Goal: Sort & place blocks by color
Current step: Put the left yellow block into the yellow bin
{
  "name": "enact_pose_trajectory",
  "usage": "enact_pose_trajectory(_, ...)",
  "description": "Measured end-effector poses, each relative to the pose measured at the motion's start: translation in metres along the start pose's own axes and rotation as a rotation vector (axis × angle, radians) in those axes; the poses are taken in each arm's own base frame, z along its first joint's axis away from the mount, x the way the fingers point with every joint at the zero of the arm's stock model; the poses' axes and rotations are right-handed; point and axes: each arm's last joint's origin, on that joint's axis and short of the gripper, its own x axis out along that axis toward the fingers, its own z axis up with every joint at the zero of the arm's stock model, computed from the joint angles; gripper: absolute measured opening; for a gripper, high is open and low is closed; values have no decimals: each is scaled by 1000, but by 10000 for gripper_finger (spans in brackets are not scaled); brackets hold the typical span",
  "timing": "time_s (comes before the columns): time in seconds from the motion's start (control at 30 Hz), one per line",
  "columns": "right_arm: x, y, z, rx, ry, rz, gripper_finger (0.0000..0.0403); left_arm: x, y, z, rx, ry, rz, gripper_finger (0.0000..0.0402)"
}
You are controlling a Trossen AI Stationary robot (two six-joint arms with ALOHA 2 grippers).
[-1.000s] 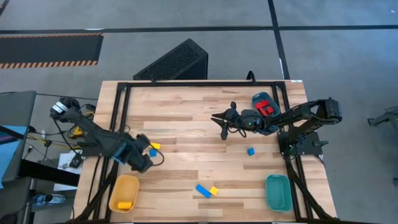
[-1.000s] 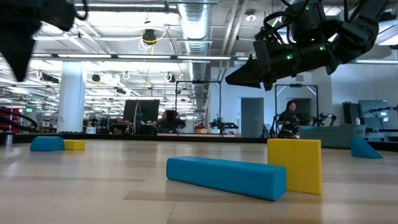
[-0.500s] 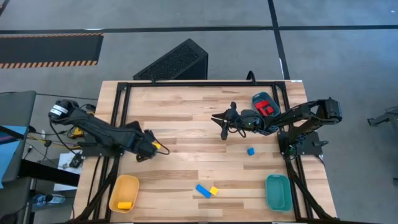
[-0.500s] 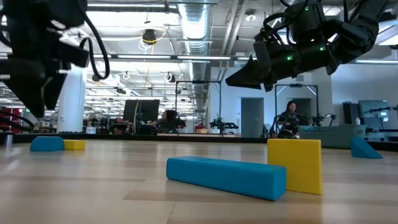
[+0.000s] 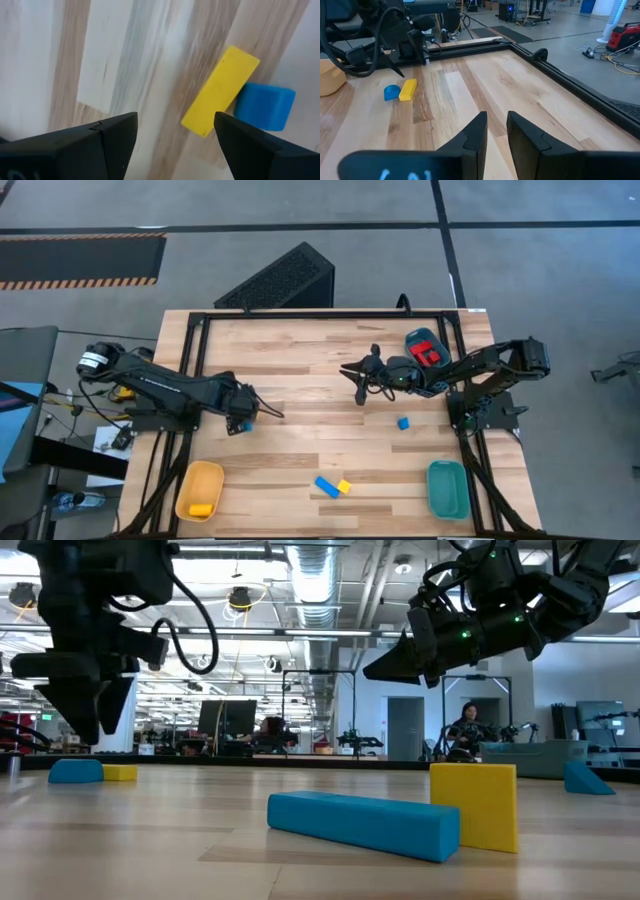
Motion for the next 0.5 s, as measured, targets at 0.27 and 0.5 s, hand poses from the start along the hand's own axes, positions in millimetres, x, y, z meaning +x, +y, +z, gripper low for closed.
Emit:
enact_pose_trajectory(0.27, 0, 0, -1, -5, 13, -1, 98, 4, 1, 5, -26, -21, 0, 249)
enact_pose_trajectory(0.5, 0, 0, -3, -9, 29, -2, 98, 17, 3, 5, -287, 5, 0, 249)
